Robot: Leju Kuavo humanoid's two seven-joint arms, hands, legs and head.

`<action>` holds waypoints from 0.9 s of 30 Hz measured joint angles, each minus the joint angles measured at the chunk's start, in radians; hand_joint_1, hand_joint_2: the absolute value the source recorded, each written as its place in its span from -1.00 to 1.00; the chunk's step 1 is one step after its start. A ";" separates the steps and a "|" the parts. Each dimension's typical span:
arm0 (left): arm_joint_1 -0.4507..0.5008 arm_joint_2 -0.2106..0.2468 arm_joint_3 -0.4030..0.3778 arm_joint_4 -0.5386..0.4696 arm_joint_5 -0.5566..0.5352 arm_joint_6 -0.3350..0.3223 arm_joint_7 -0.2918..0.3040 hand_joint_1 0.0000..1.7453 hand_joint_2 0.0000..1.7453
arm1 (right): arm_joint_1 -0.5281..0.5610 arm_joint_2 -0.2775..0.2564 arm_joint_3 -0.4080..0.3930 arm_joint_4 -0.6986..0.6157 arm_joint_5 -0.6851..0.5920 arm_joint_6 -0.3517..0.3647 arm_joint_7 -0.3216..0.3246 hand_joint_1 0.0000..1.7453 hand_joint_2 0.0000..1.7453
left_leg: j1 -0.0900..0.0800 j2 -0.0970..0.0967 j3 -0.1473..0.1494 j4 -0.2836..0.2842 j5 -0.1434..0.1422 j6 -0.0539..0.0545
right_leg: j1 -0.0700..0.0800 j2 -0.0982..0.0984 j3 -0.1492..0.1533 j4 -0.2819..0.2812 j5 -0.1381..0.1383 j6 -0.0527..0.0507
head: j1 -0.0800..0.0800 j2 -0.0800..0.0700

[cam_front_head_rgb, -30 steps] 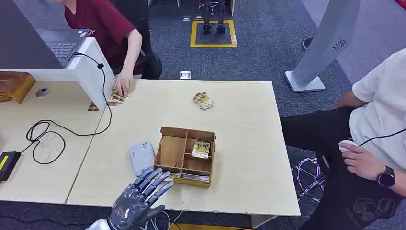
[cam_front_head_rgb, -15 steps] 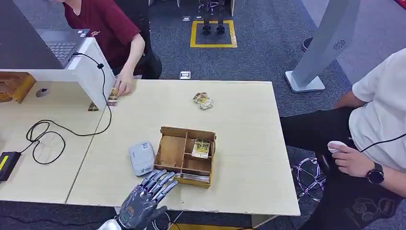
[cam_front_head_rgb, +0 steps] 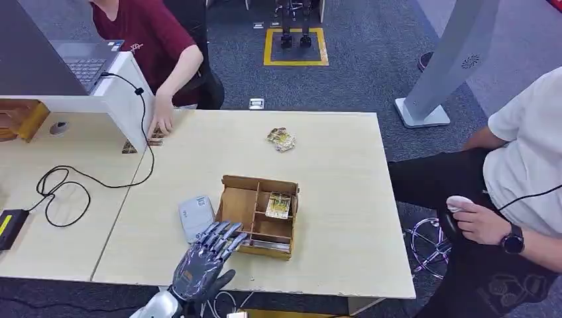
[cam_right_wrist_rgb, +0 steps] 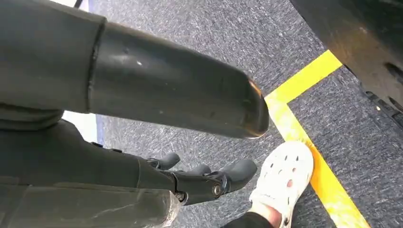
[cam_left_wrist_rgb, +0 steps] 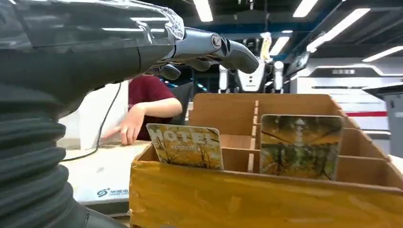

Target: Pass the card to the sensor for recognition and then transmit it.

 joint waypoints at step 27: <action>-0.044 -0.023 0.000 0.083 0.074 -0.005 0.034 1.00 1.00 | -0.001 0.000 0.005 0.000 0.000 0.001 0.006 -1.00 -1.00 | 0.000 0.000 0.000 0.000 0.000 0.000 | 0.000 0.000 0.000 0.000 0.000 0.000 | 0.000 0.000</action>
